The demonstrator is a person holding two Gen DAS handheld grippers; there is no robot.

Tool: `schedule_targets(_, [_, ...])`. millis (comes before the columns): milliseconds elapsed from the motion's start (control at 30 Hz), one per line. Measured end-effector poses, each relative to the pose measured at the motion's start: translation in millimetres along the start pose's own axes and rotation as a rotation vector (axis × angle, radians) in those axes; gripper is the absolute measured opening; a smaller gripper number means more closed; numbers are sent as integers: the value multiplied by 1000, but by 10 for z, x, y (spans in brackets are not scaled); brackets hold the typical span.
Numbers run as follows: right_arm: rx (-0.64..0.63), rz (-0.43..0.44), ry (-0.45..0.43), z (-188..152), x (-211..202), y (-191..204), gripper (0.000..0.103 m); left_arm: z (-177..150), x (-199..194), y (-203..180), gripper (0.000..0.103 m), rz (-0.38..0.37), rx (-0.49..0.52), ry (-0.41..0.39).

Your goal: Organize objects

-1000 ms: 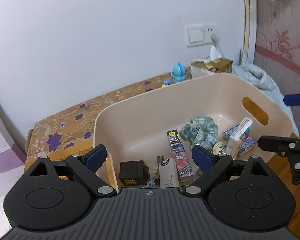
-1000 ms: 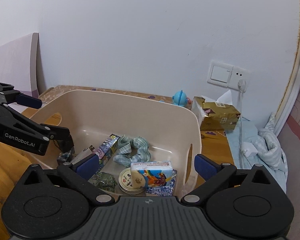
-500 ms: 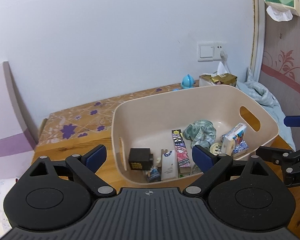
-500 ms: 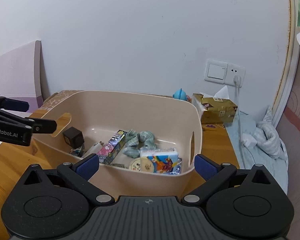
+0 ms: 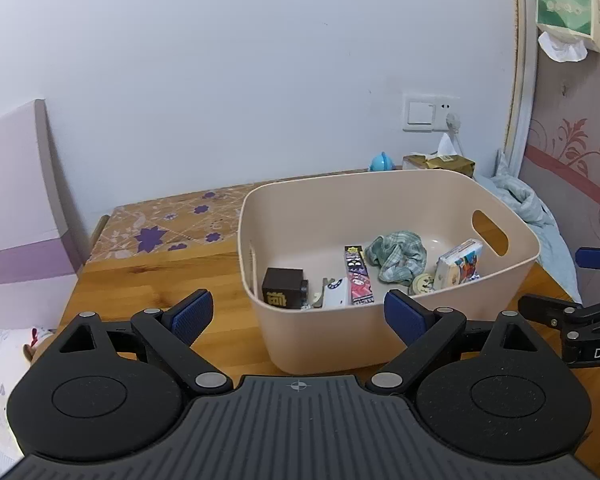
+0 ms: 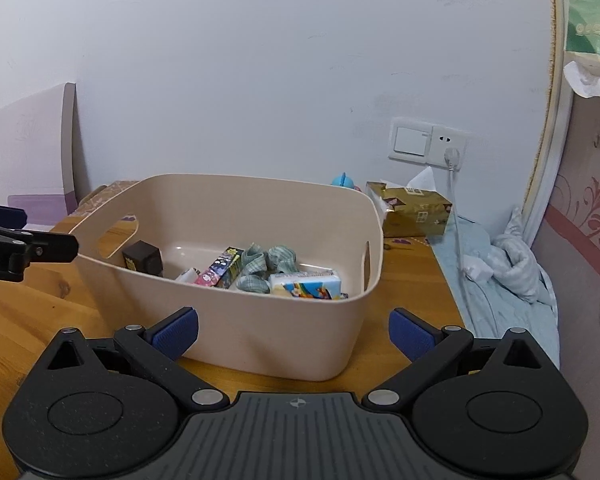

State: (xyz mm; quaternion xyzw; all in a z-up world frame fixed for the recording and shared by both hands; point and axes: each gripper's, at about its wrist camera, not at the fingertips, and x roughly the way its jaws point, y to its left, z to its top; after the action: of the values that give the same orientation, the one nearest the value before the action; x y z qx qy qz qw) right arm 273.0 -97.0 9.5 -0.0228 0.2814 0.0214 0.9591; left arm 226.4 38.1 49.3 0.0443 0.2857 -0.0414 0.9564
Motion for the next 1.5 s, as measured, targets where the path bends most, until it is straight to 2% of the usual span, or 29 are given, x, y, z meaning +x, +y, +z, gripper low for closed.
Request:
schedule_targets(200, [29, 4, 1, -128, -125, -10, 103, -150, -138, 37, 94, 22, -21, -14])
schedule_targets(633, [5, -21, -12, -300, -393, 90, 103, -460, -333, -14, 94, 51, -55, 11])
schedule_targets(800, [7, -33, -22, -380, -501, 97, 103, -571, -430, -67, 94, 97, -62, 6])
schedule_targets(1500, [5, -5, -39, -757, -954, 178, 103, -888, -837, -212, 94, 78, -89, -16])
